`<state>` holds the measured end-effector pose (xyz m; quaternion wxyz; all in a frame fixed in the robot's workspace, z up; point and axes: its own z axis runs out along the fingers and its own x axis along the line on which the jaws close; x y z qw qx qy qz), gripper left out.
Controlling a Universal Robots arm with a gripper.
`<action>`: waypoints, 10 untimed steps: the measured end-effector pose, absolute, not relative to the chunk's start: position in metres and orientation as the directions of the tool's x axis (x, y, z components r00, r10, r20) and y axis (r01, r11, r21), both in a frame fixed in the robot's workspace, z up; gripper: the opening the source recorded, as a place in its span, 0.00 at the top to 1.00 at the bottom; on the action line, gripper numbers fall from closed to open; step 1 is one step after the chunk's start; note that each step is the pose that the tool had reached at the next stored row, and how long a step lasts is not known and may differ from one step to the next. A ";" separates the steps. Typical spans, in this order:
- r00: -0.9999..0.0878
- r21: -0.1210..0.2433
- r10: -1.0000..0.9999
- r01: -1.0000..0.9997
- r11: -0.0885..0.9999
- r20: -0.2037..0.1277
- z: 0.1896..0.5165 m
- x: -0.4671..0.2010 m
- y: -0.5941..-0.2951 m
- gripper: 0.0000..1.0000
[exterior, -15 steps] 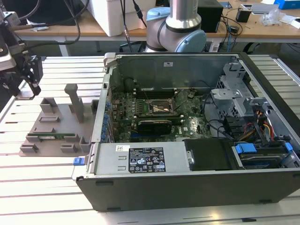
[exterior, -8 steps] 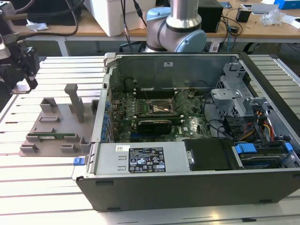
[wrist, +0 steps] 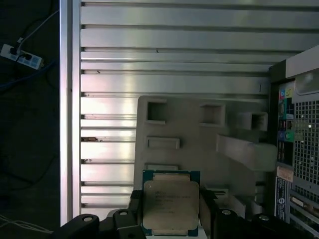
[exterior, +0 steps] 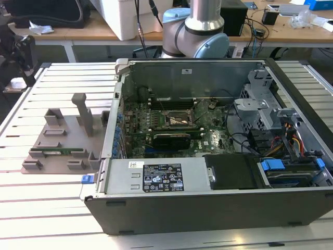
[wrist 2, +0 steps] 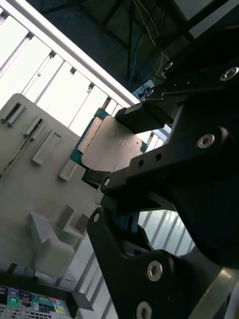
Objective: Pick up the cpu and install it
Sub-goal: 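Pick up the cpu and move it towards the insertion slot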
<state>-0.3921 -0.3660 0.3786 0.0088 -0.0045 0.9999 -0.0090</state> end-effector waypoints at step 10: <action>-1.000 -0.018 -0.009 -0.009 1.000 -0.018 0.426 -0.392 -0.365 0.46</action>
